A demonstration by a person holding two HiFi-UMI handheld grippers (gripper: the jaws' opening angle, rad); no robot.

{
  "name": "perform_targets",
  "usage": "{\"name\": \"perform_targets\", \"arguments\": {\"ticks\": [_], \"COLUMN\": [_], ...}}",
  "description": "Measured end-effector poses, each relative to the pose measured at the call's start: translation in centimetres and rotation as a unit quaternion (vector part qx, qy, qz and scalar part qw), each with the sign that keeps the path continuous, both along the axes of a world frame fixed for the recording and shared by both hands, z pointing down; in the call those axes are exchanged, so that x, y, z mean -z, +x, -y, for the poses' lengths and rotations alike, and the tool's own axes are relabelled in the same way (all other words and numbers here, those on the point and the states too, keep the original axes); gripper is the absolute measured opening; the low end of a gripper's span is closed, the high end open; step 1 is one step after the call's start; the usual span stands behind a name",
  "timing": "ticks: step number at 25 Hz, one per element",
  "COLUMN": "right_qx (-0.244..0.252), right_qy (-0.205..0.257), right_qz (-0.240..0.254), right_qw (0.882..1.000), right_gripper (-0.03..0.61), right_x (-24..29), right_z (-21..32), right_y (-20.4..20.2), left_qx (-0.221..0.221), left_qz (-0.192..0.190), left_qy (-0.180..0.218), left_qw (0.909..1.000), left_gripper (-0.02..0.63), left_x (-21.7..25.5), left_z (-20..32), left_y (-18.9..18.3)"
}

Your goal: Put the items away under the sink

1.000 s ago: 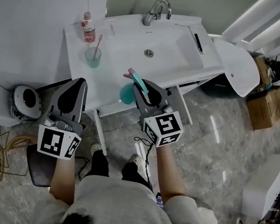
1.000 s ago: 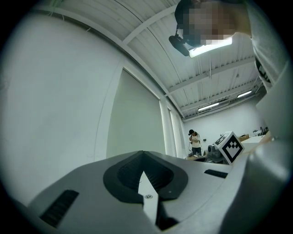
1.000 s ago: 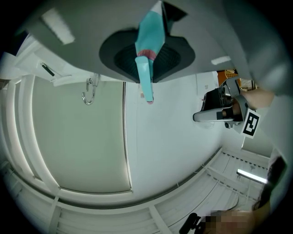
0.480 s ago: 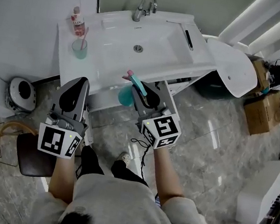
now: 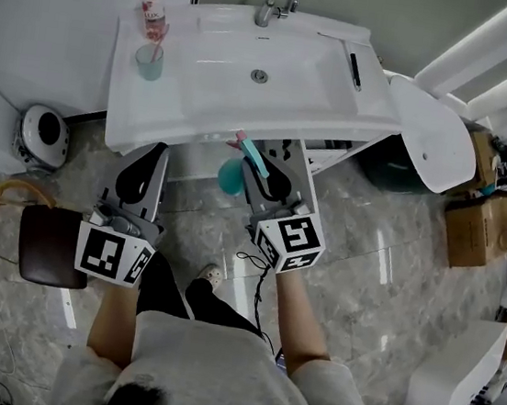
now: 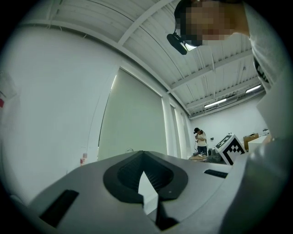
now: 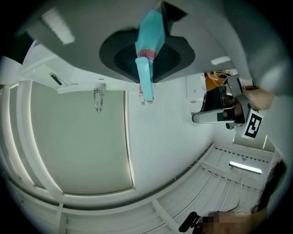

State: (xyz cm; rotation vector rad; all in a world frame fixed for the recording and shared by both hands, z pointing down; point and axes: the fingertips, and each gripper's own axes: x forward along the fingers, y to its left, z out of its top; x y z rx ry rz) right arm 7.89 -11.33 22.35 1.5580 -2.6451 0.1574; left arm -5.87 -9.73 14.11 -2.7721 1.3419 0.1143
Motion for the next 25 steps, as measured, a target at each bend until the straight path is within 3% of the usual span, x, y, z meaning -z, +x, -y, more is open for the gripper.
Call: {"name": "perform_targets", "arguments": {"ticks": [16, 25], "right_qx": [-0.02, -0.022], "right_qy": [-0.03, -0.044], "right_qz": [0.019, 0.002], "right_qw": [0.999, 0.999], "right_gripper": [0.094, 0.094], "right_x": [-4.9, -8.0], "right_z": [2.7, 3.7], "right_y": [-0.2, -0.5], "left_qx": [-0.03, -0.029], "left_qz": [-0.007, 0.006], "left_qy": [-0.042, -0.038], "left_qw": [0.9987, 0.9988], "left_gripper": [-0.002, -0.002], "left_x": [-5.2, -7.5], "left_z": [4.2, 5.9], "left_y": [1.4, 1.4]}}
